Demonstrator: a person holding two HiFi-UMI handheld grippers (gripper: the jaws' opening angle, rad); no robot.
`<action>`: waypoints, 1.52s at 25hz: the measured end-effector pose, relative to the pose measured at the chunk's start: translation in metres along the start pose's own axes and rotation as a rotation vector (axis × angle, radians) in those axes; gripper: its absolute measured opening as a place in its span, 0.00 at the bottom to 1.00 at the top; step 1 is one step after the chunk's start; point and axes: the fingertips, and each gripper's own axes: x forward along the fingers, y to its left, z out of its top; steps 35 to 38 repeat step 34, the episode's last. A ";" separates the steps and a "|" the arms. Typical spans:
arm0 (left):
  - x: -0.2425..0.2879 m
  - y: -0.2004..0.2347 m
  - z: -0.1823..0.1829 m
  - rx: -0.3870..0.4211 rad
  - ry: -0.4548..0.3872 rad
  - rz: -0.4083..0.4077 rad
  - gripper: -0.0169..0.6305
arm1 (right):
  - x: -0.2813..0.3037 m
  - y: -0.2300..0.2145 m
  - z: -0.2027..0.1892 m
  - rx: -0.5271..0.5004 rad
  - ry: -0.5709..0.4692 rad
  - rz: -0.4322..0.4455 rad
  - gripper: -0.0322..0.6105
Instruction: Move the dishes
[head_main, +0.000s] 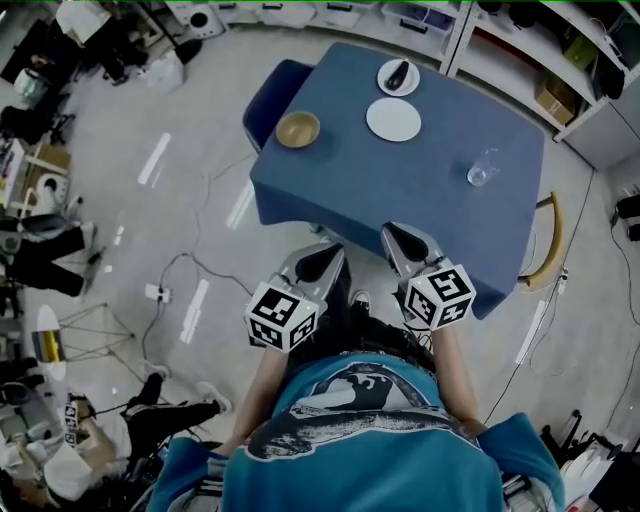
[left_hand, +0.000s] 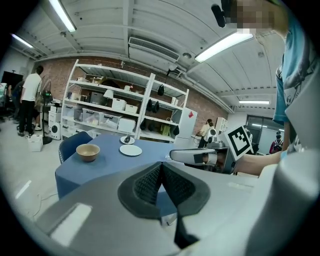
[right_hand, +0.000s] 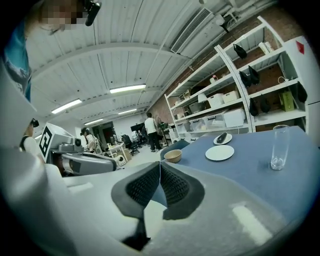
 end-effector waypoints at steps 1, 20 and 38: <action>-0.004 -0.003 -0.002 0.000 -0.001 0.003 0.05 | -0.002 0.003 0.000 -0.002 -0.004 0.003 0.05; -0.020 -0.004 -0.003 0.019 -0.019 0.007 0.05 | 0.003 0.038 0.002 -0.245 0.029 0.037 0.05; -0.028 -0.002 0.001 0.022 -0.035 0.010 0.05 | 0.015 0.051 0.001 -0.269 0.060 0.062 0.05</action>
